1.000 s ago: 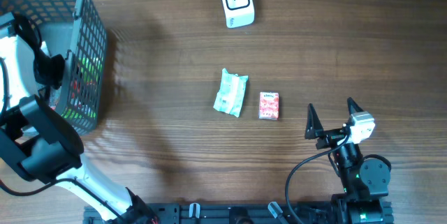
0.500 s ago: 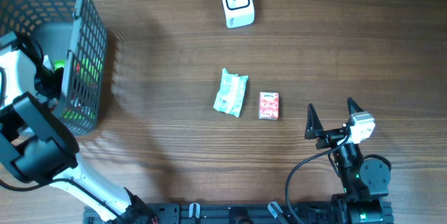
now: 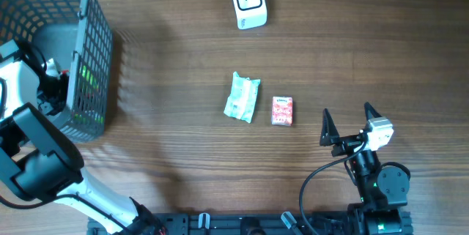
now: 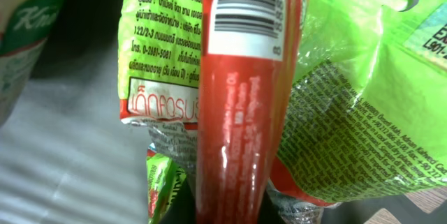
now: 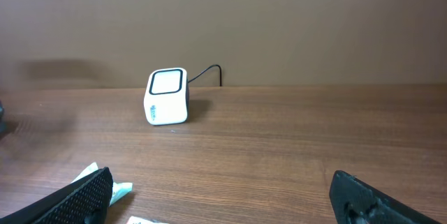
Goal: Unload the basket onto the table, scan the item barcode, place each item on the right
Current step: 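Grasp the green snack bags in the basket and place them on table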
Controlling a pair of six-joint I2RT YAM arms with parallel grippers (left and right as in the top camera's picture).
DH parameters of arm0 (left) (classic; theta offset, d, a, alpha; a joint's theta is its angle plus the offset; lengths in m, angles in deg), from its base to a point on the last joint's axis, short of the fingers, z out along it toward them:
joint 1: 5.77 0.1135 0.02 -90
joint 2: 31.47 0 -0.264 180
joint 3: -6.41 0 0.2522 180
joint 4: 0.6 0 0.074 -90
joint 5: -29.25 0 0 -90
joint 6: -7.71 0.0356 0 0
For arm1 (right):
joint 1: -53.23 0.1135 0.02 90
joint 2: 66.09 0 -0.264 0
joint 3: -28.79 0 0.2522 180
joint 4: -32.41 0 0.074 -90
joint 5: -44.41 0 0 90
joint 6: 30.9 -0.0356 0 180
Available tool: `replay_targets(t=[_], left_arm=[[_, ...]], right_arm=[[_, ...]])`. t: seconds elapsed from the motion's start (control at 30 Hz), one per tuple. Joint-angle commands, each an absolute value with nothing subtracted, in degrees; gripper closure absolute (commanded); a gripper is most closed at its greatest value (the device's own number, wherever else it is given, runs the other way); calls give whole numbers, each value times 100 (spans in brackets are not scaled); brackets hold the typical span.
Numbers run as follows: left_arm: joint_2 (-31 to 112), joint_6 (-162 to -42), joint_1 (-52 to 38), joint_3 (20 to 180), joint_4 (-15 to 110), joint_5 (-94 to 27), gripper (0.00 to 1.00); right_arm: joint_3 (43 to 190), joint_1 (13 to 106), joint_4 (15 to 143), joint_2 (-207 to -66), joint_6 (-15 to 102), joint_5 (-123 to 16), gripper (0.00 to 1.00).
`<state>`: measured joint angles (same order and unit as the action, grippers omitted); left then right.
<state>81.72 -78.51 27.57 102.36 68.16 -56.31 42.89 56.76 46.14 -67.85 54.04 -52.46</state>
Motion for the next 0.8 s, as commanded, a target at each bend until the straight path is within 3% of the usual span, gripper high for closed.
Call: replay_targets(t=[0.0,0.3,0.47,0.57,0.67,0.77], left_arm=[[8360,-8018,2677,10125,7015,-5008,96],[6369,-8300,2677,12127,7100,-5246,96],[4843,-9128,2462,12518,7249,-4809,96],[4340,-9200,1614,12518,7765,-4621,96],[4439,-9202,200,12376,8307,-4651,96],[4764,-9366,-1013,11736,8261,-5218,96]], right_arm=[[4284,5637,4577,-6755,5446,-5275,0],[4284,5637,4577,-6755,5443,-5275,0],[4284,5637,4577,-6755,5446,-5275,0],[4284,5637,4577,-6755,5446,-5275,0],[4284,5637,4577,-6755,5446,-5275,0],[4284,5637,4579,-6755,5446,-5275,0]])
